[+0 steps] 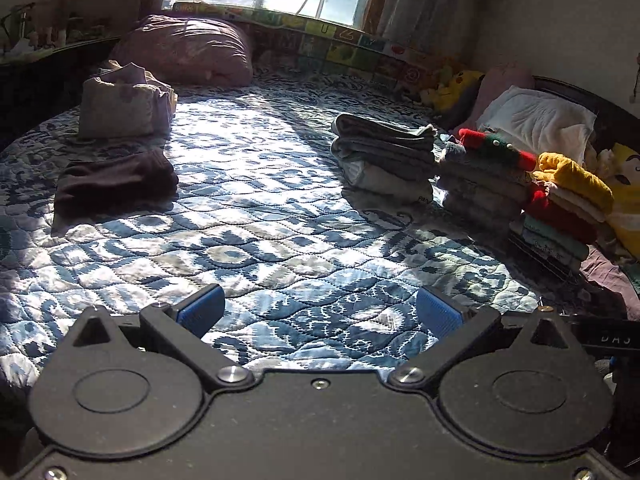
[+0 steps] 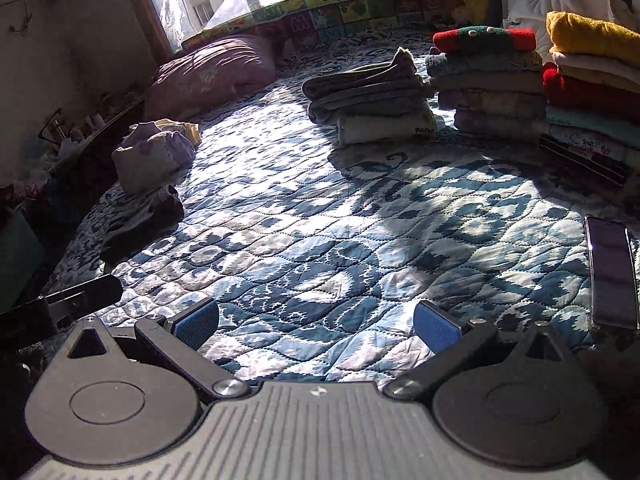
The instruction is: Fold clothes
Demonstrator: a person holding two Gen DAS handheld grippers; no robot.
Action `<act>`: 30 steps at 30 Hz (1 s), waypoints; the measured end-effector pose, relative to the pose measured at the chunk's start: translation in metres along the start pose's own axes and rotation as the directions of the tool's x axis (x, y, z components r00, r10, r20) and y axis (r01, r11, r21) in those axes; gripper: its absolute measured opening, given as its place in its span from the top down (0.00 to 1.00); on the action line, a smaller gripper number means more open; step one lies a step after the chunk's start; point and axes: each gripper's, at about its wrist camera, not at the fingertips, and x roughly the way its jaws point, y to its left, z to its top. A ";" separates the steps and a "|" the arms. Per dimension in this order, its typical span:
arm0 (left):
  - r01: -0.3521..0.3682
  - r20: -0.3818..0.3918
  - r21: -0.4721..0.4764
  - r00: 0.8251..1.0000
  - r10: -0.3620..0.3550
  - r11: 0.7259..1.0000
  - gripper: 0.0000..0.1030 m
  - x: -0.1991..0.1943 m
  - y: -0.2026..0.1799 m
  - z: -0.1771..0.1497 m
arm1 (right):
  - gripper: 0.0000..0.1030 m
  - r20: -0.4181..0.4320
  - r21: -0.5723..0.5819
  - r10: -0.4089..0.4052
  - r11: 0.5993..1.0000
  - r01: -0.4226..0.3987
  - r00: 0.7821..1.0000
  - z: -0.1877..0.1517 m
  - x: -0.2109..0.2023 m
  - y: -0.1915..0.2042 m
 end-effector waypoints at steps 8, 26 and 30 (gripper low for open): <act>-0.042 0.034 0.067 0.999 0.040 0.997 0.00 -0.051 -0.013 -0.012 | 0.00 0.018 -0.047 -0.034 0.998 0.035 0.999 -0.026 -0.037 0.023; -0.108 0.027 0.072 0.994 0.107 0.992 0.00 -0.049 -0.019 -0.028 | 0.00 0.100 -0.164 -0.195 0.964 0.209 0.976 -0.035 -0.046 0.045; -0.108 0.016 0.052 0.994 0.107 0.993 0.00 -0.042 -0.016 -0.028 | 0.00 0.094 -0.172 -0.198 0.962 0.212 0.976 -0.034 -0.040 0.046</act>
